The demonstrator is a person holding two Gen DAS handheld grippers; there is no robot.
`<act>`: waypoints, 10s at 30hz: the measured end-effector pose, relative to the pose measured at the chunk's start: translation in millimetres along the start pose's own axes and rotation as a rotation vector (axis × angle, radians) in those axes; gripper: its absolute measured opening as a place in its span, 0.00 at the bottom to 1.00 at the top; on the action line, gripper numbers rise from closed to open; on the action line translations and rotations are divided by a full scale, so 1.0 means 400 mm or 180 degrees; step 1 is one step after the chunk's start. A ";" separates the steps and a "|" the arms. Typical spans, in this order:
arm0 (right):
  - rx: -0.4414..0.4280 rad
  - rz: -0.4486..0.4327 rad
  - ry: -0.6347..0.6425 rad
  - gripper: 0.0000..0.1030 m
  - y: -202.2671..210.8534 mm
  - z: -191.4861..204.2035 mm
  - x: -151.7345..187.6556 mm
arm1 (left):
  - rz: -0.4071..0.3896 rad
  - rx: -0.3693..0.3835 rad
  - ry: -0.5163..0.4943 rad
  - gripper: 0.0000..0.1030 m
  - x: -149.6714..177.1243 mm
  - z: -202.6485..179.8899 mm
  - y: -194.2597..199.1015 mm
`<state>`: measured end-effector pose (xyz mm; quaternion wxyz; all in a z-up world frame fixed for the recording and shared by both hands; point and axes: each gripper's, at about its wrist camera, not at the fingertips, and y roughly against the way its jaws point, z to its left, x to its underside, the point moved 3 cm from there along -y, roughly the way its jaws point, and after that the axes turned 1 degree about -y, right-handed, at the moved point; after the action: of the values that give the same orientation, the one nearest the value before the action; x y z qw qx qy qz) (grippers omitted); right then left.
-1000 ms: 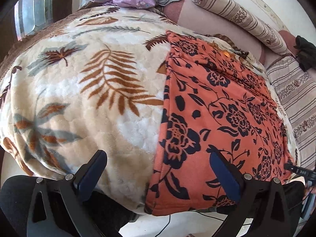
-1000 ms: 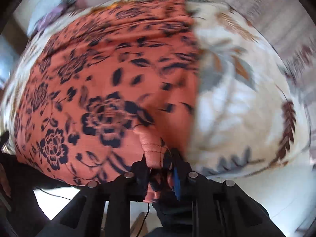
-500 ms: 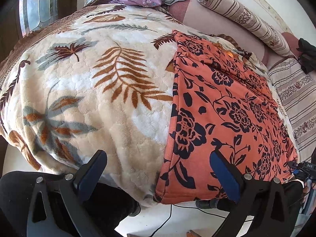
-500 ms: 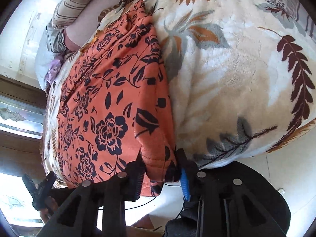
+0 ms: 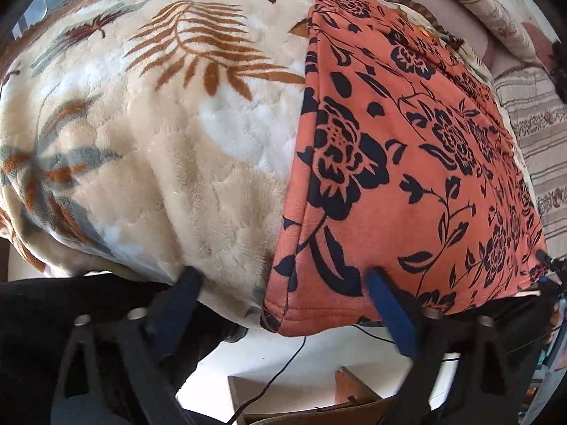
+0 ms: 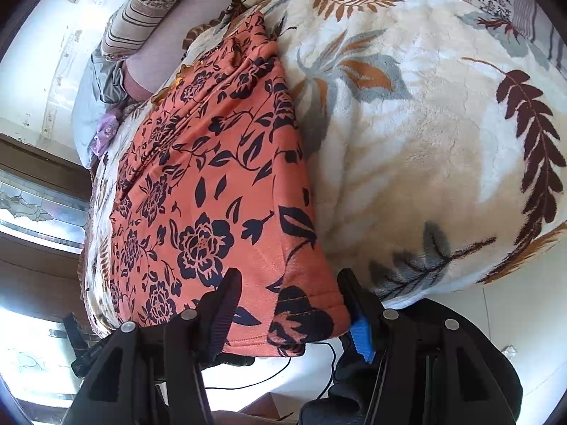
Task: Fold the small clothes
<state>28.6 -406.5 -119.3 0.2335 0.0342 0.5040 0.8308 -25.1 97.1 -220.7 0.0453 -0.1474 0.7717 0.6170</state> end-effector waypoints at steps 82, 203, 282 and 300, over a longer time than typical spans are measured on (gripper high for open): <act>-0.0056 0.0003 -0.0239 0.15 -0.008 -0.024 -0.061 | -0.0396 0.0211 -0.0267 0.07 -0.023 -0.055 0.138; -0.0956 -0.0738 -0.1344 0.80 -0.061 -0.022 0.040 | -0.0823 -0.0323 -0.1072 0.85 -0.239 -0.246 0.023; -0.0323 -0.0581 0.0680 0.82 -0.126 0.203 -0.034 | -0.1031 -0.0219 -0.0390 0.02 -0.568 -0.120 0.083; -0.0451 -0.0765 0.0233 0.84 0.013 0.222 0.006 | -0.1197 0.0306 -0.0352 0.49 -0.368 -0.101 0.181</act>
<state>50.7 -334.7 -71.6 0.3145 -0.0733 0.4527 0.8311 98.9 97.5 -106.0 0.2091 -0.2525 0.7554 0.5673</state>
